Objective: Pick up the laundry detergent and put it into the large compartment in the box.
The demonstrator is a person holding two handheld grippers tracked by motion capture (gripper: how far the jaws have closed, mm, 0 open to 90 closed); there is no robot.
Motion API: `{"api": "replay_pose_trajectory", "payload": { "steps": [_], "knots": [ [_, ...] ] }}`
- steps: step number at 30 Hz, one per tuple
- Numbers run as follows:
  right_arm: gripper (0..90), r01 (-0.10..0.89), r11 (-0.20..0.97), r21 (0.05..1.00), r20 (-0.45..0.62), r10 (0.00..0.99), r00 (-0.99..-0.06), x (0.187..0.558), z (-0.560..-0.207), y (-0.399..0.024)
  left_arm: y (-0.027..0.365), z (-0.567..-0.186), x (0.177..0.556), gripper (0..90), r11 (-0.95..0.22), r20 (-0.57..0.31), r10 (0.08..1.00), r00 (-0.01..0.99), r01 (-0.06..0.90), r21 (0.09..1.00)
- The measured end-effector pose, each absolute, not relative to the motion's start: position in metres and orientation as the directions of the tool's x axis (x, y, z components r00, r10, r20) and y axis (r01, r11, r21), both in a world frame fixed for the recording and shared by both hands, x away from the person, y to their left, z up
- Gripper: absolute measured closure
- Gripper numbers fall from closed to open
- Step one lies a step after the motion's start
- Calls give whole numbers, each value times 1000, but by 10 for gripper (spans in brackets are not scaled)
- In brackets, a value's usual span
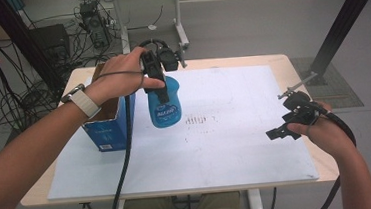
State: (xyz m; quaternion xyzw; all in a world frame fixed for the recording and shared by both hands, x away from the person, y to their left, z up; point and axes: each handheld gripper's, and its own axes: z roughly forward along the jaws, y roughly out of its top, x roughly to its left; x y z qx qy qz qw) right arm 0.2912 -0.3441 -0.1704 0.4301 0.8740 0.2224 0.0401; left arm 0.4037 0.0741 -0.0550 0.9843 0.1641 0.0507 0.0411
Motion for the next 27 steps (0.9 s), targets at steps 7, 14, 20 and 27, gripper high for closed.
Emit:
{"api": "replay_pose_trajectory", "payload": {
  "steps": [7,14,20,27],
  "knots": [
    [103,725,528,444,108,771,-628,288,-167,-344,76,-38,399,380,-923,108,380,919,369,106],
    [103,723,539,432,107,766,-634,291,-169,-340,81,-22,394,380,-895,112,442,890,429,120],
    [103,715,548,435,104,758,-644,292,-168,-337,84,-2,392,380,-860,108,507,855,492,135],
    [103,708,559,431,95,752,-652,291,-167,-335,89,14,387,381,-826,105,560,822,543,152]
  ]
}}
